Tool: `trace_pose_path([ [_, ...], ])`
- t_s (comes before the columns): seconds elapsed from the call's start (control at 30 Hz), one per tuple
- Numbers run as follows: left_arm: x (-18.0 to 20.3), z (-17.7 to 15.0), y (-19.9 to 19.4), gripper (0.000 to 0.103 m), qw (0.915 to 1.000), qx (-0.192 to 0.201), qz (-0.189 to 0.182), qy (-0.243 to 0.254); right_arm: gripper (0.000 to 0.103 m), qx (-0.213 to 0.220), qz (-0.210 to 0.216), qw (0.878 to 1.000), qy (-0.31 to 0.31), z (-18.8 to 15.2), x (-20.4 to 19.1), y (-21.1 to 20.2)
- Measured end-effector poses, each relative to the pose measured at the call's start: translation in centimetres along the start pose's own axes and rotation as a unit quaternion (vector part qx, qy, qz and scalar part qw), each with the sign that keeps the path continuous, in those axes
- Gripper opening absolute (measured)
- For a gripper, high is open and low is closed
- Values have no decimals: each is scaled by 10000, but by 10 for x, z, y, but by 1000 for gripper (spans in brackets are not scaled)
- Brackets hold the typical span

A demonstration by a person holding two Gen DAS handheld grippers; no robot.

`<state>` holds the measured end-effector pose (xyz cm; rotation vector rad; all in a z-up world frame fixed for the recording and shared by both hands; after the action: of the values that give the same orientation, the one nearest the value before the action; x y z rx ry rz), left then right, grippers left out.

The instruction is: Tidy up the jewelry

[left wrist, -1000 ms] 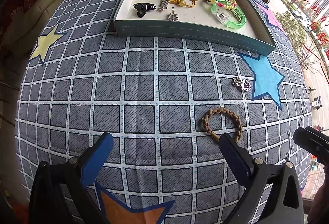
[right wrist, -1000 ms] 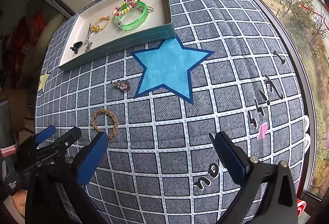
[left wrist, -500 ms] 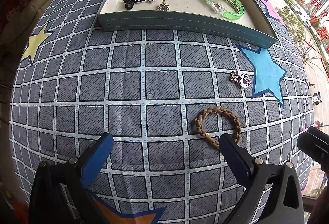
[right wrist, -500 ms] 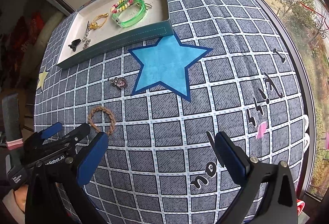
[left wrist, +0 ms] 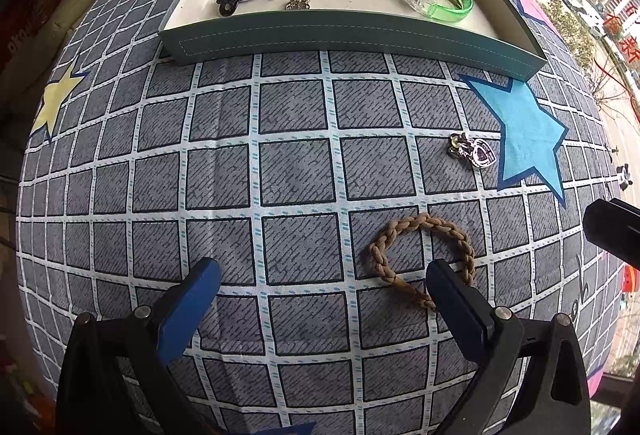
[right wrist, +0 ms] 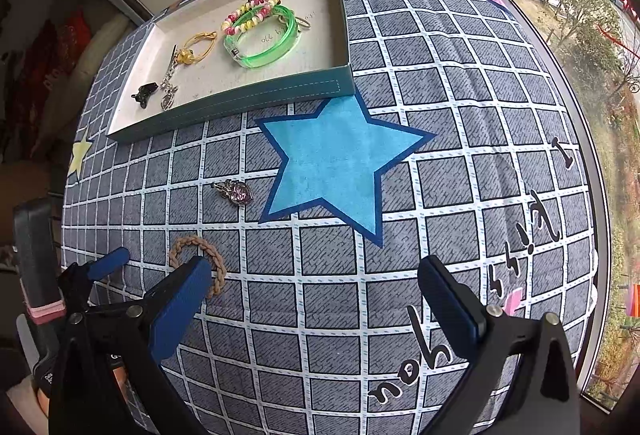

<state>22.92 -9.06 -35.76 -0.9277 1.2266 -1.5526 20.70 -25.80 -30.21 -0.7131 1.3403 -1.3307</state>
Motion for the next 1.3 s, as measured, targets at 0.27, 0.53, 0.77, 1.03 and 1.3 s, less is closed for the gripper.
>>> trace_pose_path([
  [0.27,6,-2,16,103,9999,17,94,60,101,-48,71,9995,-313,11,-17,15],
  [0.53,13,1,10,98,9995,174,102,228,88,-160,101,9979,-616,19,-34,31],
  [0.77,35,11,4,78,9990,324,58,316,81,-250,104,9963,-813,21,-43,41],
  [1.03,49,24,-6,22,9985,445,-113,288,77,-267,114,9940,-1059,22,-60,50],
  [1.3,31,19,-9,22,9979,500,-406,-27,45,-166,-207,9901,-1380,19,-72,60],
])
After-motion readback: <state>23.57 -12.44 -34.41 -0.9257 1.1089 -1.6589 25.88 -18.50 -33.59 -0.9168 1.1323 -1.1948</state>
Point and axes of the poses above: each gripper's, at about its wrist camera, not at the fingertips, and y roughly the way its jaws point, x to its right, z to its top, the point moved 8 cm from there along y, roughly the way its jaws point, and after that the axes turned 8 degrees about y, right-handed, at the moved point
